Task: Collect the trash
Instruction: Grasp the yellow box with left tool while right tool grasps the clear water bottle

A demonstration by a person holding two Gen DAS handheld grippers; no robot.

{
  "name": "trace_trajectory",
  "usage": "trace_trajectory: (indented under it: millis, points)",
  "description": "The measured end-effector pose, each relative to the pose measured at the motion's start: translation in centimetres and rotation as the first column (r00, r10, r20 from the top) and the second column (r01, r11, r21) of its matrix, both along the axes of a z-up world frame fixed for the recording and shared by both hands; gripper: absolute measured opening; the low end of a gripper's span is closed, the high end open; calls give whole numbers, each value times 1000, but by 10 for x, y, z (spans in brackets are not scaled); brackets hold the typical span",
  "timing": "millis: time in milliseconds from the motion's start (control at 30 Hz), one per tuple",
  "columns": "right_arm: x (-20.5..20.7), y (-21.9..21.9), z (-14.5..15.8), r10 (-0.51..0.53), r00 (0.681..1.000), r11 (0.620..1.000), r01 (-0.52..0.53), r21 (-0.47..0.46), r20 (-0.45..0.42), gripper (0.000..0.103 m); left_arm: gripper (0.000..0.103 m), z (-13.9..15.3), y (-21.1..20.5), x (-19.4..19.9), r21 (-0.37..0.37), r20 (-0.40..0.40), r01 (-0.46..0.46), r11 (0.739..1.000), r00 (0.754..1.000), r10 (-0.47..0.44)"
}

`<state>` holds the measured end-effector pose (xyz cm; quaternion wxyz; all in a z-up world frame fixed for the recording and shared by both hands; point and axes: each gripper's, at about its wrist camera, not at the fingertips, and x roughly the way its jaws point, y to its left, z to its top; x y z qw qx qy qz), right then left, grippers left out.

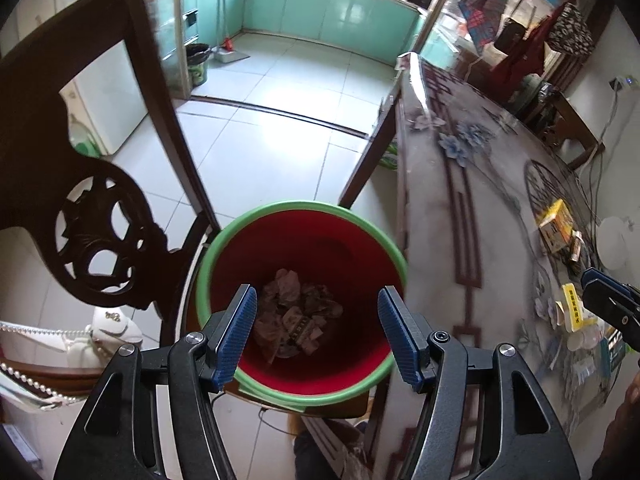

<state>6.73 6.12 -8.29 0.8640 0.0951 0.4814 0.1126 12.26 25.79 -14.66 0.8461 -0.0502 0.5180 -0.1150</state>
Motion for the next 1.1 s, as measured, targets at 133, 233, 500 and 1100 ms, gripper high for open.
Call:
trace_trajectory:
  millis: [133,233,500,1100]
  points:
    - [-17,-26,5,-60,998,998,60,-2,7,40,62,7,-17,-6,0,23,42,999,999,-42]
    - [-33,-49,6,-110,994,994,110,-4,5,43,63,12,-30,-11,-6,36,74,997,997,-74]
    - [-79,-129,5,-274,962,961,273,-40,-16,44,64,16,-74,-26,-3,37,167,986,985,-167]
    - [-107,-324,2,-161,982,973,142,-182,-95,49,76,47,-247,-77,-13,158,494,869,859,-486]
